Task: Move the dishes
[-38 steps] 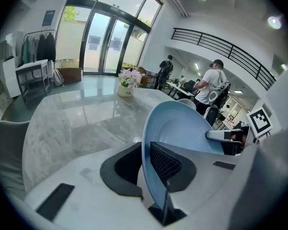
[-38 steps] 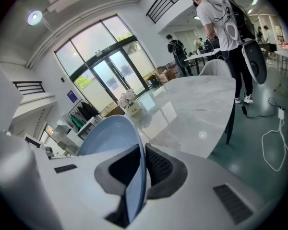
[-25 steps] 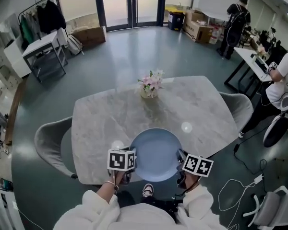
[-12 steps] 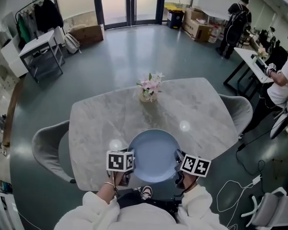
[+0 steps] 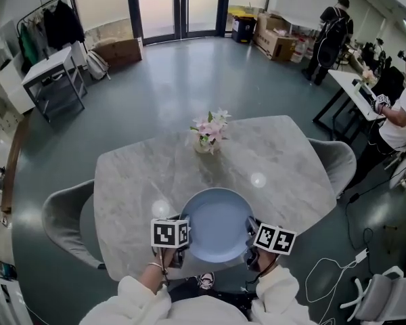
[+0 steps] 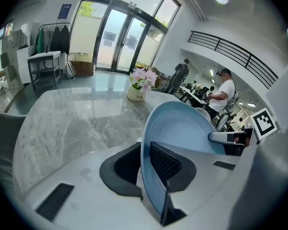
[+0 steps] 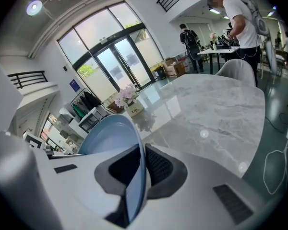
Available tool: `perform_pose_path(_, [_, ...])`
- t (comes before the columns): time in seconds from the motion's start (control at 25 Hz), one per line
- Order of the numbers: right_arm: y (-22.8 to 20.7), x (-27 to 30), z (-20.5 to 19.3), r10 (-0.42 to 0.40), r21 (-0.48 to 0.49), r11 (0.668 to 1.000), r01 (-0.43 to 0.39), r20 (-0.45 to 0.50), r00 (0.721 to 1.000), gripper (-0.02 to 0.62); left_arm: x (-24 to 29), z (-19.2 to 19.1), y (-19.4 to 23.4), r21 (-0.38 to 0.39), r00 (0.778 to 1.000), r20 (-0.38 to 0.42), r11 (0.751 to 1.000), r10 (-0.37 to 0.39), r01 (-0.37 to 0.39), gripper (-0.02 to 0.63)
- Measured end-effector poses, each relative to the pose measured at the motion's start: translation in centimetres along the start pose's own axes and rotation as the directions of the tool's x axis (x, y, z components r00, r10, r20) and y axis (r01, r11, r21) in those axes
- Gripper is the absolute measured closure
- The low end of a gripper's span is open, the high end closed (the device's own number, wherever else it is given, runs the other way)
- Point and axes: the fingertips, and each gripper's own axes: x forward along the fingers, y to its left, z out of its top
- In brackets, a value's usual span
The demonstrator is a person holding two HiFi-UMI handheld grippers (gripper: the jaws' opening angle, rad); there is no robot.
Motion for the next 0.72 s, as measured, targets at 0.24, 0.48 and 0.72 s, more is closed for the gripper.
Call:
perform_pose_path(0.24, [-1.5, 2.0, 0.8, -0.021, 0.044, 0.999, 0.022, -0.008, 1.0, 0.511, 2.7, 0.5, 0.3, -0.013, 1.0, -0.03, 1.0, -0.003, 0.003, 0.563])
perform_pose_path(0.48, [-3.1, 4.5, 2.6, -0.04, 0.055, 0.998, 0.041, -0.023, 0.999, 0.511, 5.8, 2.3, 0.4, 0.005, 0.998, -0.057, 1.0, -0.003, 0.003, 0.563])
perform_pose_path(0.72, [-4.7, 7.9, 4.8, -0.049, 0.057, 0.997, 0.051, -0.033, 0.998, 0.511, 9.5, 4.3, 1.1, -0.021, 0.997, -0.073, 1.0, -0.009, 0.007, 0.565])
